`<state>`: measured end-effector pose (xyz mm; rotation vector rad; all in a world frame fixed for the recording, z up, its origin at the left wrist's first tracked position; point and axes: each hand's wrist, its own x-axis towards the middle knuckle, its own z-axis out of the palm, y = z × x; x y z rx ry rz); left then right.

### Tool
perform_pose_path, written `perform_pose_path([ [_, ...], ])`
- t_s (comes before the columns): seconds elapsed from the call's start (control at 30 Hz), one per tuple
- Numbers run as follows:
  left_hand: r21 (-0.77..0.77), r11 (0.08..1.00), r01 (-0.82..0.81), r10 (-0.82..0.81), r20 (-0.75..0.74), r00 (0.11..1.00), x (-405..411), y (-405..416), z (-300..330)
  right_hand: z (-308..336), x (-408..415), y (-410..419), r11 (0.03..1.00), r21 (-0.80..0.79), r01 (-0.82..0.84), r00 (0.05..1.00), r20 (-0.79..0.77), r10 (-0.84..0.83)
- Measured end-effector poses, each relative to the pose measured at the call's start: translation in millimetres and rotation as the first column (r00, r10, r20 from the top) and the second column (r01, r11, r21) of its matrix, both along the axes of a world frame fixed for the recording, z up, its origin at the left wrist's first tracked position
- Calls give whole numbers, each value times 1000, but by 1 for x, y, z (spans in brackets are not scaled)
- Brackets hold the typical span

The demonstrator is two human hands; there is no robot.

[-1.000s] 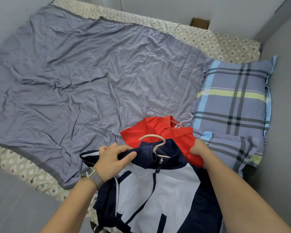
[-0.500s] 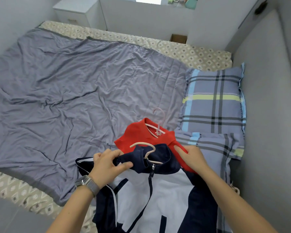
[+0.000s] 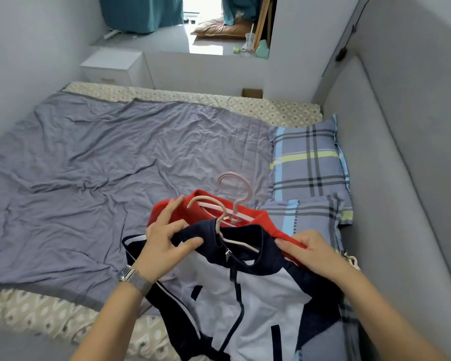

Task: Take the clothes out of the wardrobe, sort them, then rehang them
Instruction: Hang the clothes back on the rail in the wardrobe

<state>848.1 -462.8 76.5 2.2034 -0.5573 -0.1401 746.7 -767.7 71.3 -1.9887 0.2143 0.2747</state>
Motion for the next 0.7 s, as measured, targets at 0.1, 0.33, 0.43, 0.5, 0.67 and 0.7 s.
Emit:
perform_pose_path([
  [0.1, -8, 999, 40, -39, 64, 997, -16, 24, 31, 37, -17, 28, 997, -8, -77, 997, 16, 77],
  [0.33, -39, 998, -44, 49, 134, 990, -65, 91, 87, 99, -56, 97, 983, -116, -141, 984, 95, 152],
  [0.43, -51, 992, -114, 121, 176, 977, -90, 126, 100, 122, -69, 139, 981, -131, -146, 966, 194, 170],
  [0.5, -34, 987, -156, 160, 199, 967, -103, 149, 106, 136, -73, 171, 970, -134, -204, 949, 216, 229],
  [0.67, -30, 968, -250, 250, 231, 940, -126, 211, 121, 154, -68, 253, 874, -325, -360, 901, 124, 417],
  [0.7, -29, 960, -280, 278, 243, 929, -131, 225, 124, 155, -66, 268, 859, -333, -390, 886, 119, 448],
])
